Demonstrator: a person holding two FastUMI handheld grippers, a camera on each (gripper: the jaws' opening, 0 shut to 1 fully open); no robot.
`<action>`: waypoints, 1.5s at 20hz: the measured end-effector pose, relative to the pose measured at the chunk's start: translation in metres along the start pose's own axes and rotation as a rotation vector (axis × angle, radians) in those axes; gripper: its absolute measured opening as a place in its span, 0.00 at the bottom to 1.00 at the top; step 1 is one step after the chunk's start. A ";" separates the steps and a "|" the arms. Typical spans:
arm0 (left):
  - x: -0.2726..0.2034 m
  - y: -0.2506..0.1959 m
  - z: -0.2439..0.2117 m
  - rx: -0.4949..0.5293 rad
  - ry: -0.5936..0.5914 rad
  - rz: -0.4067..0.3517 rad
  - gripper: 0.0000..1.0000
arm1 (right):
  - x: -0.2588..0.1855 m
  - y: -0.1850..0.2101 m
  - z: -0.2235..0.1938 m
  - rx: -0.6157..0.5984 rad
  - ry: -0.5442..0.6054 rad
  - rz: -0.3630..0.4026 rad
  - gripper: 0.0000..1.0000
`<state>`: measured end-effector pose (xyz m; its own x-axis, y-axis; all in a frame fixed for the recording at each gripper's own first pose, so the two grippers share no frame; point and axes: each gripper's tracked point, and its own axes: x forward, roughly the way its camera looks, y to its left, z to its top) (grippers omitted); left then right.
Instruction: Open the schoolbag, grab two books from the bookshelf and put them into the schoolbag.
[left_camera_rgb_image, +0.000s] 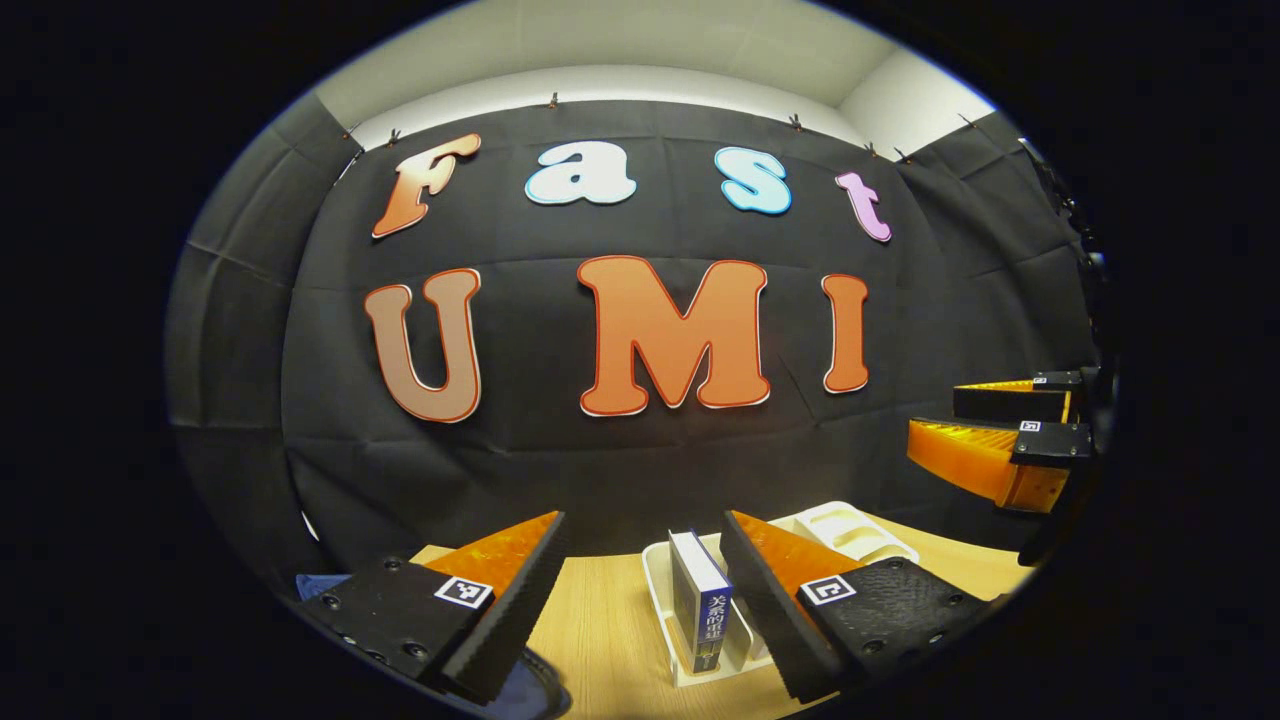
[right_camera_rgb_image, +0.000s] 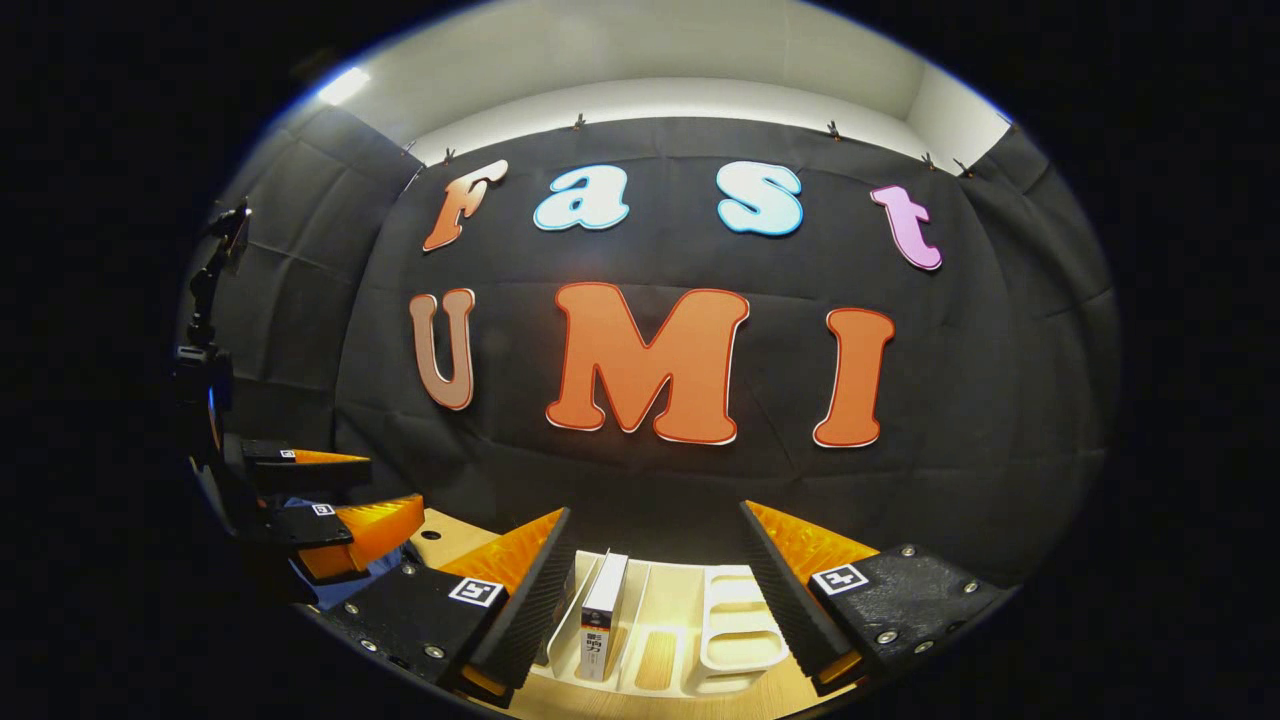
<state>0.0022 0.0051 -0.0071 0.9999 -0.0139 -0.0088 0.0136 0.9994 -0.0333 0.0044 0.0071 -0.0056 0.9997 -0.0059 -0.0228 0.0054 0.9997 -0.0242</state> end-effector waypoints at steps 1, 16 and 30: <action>0.001 -0.001 -0.001 0.001 0.005 -0.003 0.99 | 0.000 0.000 0.000 0.003 0.001 0.000 0.96; -0.003 0.014 -0.005 -0.003 0.024 0.006 0.96 | 0.010 0.017 -0.001 0.012 0.014 0.027 0.96; 0.001 0.030 -0.023 0.002 0.085 0.039 0.95 | 0.006 0.017 -0.008 0.022 0.034 0.034 0.96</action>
<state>0.0034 0.0347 -0.0315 0.9953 0.0224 -0.0946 -0.0253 0.9992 -0.0298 0.0104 0.0240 -0.0140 0.9980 0.0277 -0.0574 -0.0279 0.9996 -0.0011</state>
